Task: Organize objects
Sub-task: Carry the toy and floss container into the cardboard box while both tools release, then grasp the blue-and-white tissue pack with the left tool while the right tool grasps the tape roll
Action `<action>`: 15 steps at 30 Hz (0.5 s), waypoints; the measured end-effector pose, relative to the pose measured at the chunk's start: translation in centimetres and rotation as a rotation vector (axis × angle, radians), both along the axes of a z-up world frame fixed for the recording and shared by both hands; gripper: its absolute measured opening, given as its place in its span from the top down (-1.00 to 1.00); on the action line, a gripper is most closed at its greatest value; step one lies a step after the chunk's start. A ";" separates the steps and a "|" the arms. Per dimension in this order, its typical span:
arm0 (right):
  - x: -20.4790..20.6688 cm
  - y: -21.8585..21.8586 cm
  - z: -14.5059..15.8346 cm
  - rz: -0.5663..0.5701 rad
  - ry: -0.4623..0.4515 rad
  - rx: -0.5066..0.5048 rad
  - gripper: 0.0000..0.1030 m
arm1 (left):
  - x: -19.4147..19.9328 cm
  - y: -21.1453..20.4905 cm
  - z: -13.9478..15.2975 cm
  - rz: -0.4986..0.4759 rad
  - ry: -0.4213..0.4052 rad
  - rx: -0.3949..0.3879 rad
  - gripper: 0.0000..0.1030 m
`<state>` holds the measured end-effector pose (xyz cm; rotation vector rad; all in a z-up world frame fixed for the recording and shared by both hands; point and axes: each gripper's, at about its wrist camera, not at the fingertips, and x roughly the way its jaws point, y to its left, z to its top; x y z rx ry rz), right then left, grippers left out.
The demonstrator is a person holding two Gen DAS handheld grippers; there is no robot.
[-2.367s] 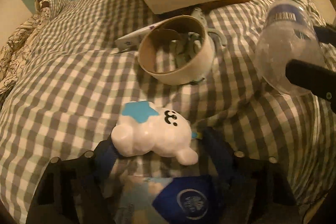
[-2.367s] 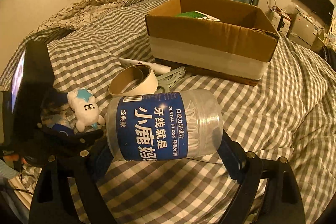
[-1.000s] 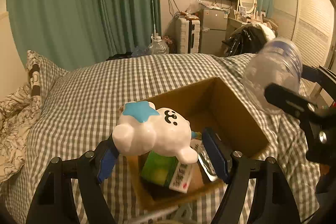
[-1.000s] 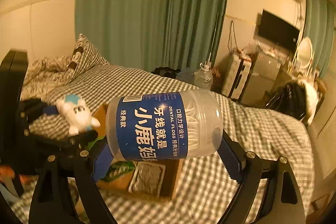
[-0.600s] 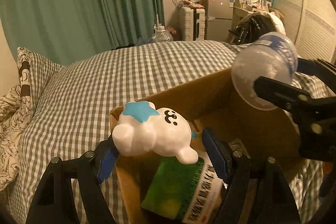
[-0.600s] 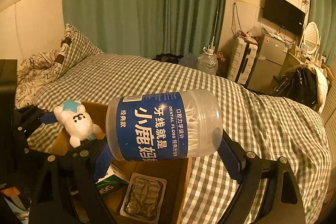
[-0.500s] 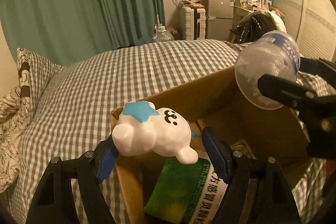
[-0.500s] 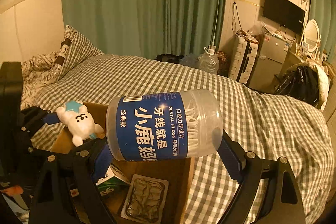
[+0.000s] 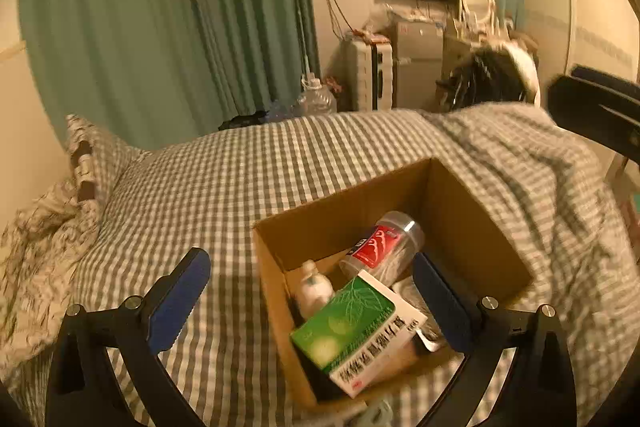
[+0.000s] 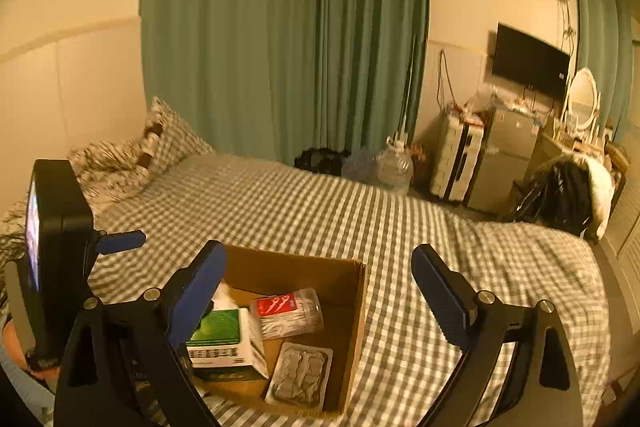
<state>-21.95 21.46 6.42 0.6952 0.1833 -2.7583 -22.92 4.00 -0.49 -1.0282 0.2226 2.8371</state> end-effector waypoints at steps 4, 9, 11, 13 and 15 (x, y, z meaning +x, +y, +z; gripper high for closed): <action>4.7 0.0 3.4 0.005 0.039 0.015 -0.84 | 4.3 -1.5 3.5 0.066 0.038 0.037 -1.00; 11.1 0.2 5.4 0.012 0.075 0.000 -0.84 | 10.8 -3.5 6.1 0.123 0.109 0.030 -1.00; 13.3 0.2 5.5 0.030 0.072 -0.012 -0.85 | 13.3 -4.2 6.3 0.140 0.123 0.021 -1.00; 15.2 0.2 5.0 0.036 0.068 -0.010 -0.85 | 15.2 -5.0 5.9 0.145 0.120 0.028 -1.00; 16.7 0.0 4.1 0.051 0.048 -0.010 -0.85 | 17.0 -5.8 4.9 0.165 0.102 0.040 -1.00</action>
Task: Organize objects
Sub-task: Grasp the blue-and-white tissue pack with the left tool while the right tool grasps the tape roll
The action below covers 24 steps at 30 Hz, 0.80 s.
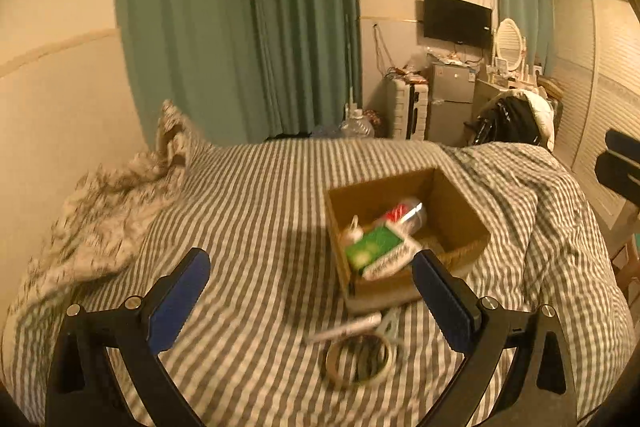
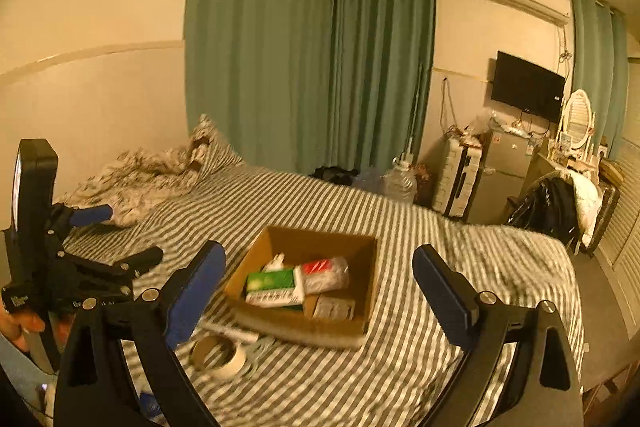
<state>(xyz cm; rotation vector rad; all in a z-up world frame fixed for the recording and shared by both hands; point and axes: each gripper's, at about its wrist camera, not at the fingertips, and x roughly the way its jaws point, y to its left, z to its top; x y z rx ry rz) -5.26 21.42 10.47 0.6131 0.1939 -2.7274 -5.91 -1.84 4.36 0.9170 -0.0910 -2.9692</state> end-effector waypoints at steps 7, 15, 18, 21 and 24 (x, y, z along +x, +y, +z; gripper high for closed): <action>2.9 -0.3 -6.7 0.005 -0.102 0.008 -0.85 | 4.5 -1.6 -5.8 0.069 -0.080 0.027 -1.00; 3.0 -0.5 -14.5 -0.023 -0.246 -0.002 -0.85 | 7.6 -1.3 -13.6 0.051 -0.289 0.003 -1.00; 3.1 -0.9 -15.8 -0.019 -0.258 0.039 -0.85 | 8.8 -0.6 -15.9 0.014 -0.349 0.000 -1.00; 3.0 -1.3 -16.4 -0.017 -0.263 0.063 -0.85 | 9.1 0.4 -18.5 -0.023 -0.425 -0.010 -1.00; 2.9 -1.4 -16.9 -0.013 -0.275 0.068 -0.85 | 9.0 1.6 -20.0 -0.067 -0.449 -0.048 -0.84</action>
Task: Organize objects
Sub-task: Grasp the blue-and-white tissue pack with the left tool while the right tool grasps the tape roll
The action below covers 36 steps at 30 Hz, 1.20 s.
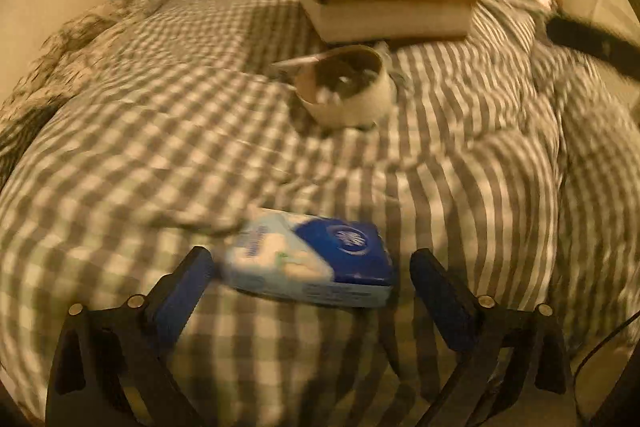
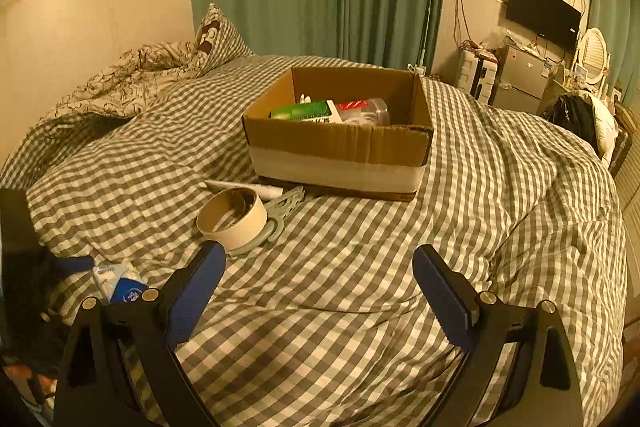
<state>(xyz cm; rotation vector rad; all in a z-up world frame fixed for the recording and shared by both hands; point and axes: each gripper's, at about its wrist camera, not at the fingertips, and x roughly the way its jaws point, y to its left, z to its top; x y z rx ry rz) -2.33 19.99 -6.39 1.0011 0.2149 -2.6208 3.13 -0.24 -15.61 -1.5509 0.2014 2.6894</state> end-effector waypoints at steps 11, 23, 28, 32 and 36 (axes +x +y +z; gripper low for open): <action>-0.4 -0.6 -1.4 0.016 -0.037 0.011 -0.85 | -1.6 -1.4 4.7 -0.002 0.112 0.085 -0.48; -4.1 -8.8 -5.8 0.186 -0.054 0.172 -0.85 | -9.0 -5.7 5.7 0.123 0.171 0.011 -0.48; -6.5 -11.3 -8.4 0.238 -0.097 0.190 -0.85 | -9.9 -6.6 4.9 0.131 0.162 -0.010 -0.48; -8.3 -12.7 -10.3 0.263 -0.128 0.229 -0.85 | -10.1 -7.4 4.2 0.146 0.143 -0.002 -0.48; -9.5 -13.3 -11.0 0.269 -0.149 0.221 -0.85 | -10.4 -8.0 3.7 0.154 0.128 0.014 -0.48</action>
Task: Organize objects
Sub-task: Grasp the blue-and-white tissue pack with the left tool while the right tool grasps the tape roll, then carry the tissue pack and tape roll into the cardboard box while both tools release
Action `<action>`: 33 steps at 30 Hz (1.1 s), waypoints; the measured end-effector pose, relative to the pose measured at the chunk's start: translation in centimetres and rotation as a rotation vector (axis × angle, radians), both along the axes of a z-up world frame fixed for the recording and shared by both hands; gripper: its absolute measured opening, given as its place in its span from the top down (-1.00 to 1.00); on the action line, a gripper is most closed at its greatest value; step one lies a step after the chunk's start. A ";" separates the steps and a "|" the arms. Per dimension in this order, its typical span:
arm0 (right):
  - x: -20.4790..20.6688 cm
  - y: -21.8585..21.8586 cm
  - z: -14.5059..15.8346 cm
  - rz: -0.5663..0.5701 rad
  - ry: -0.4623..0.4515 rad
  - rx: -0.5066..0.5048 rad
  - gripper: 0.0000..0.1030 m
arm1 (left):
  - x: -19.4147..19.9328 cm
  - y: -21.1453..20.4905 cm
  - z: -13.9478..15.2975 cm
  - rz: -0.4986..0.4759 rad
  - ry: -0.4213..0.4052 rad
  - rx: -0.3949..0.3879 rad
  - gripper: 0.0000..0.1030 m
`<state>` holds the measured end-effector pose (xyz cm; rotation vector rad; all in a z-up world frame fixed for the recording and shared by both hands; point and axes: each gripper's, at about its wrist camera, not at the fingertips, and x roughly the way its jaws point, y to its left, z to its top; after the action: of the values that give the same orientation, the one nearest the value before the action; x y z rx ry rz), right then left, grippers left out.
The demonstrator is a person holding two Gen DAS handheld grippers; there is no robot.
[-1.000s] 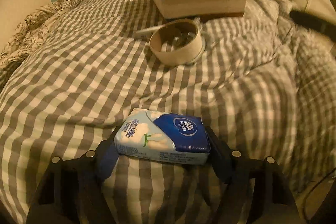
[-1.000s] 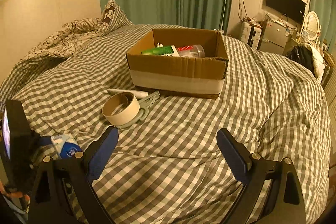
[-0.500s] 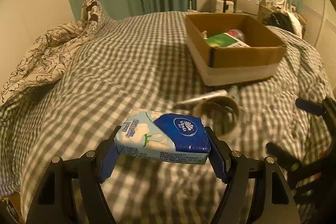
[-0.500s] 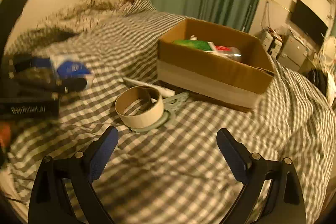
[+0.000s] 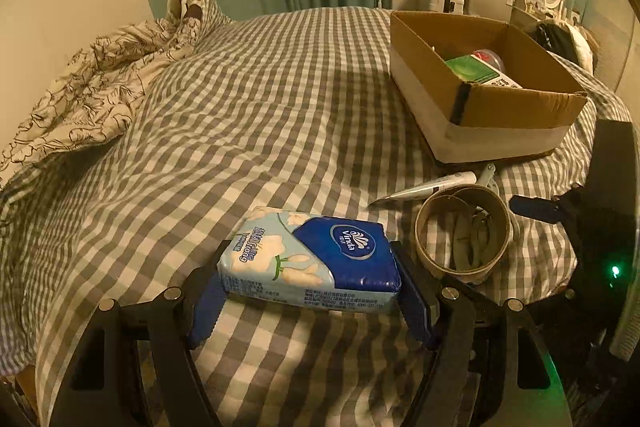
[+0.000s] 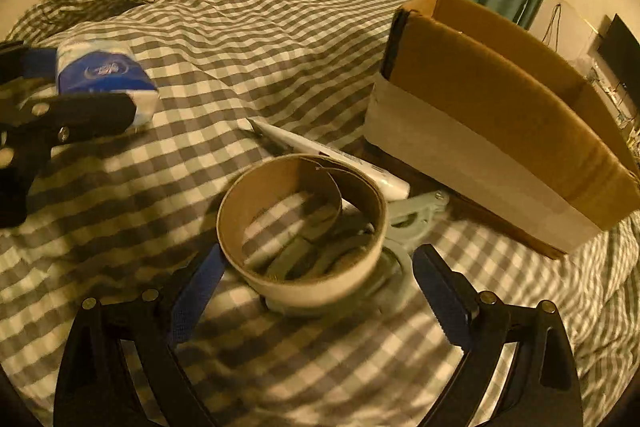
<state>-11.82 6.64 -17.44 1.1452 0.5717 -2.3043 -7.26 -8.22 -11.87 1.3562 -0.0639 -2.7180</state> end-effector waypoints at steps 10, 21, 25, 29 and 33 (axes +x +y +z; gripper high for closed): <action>-0.4 -0.4 0.2 0.013 -0.018 -0.021 -0.63 | 0.0 -0.1 0.0 0.001 -0.006 0.006 -0.48; 3.8 4.3 7.8 -0.020 0.141 -0.089 -0.61 | 2.1 2.0 4.2 -0.036 0.078 0.041 -0.48; 5.0 7.5 12.5 -0.062 0.218 -0.121 -0.61 | 1.9 4.1 7.0 -0.095 0.140 0.063 -0.48; 5.0 10.9 17.1 -0.116 0.289 -0.159 -0.61 | 0.0 6.8 9.9 -0.166 0.204 0.077 -0.48; 3.5 13.5 19.7 -0.161 0.340 -0.168 -0.61 | -2.9 8.8 12.3 -0.190 0.274 0.043 -0.48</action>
<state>-8.29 20.12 2.22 0.7495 0.4062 -2.6529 -10.12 0.55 0.46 1.0220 -0.1184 -3.0528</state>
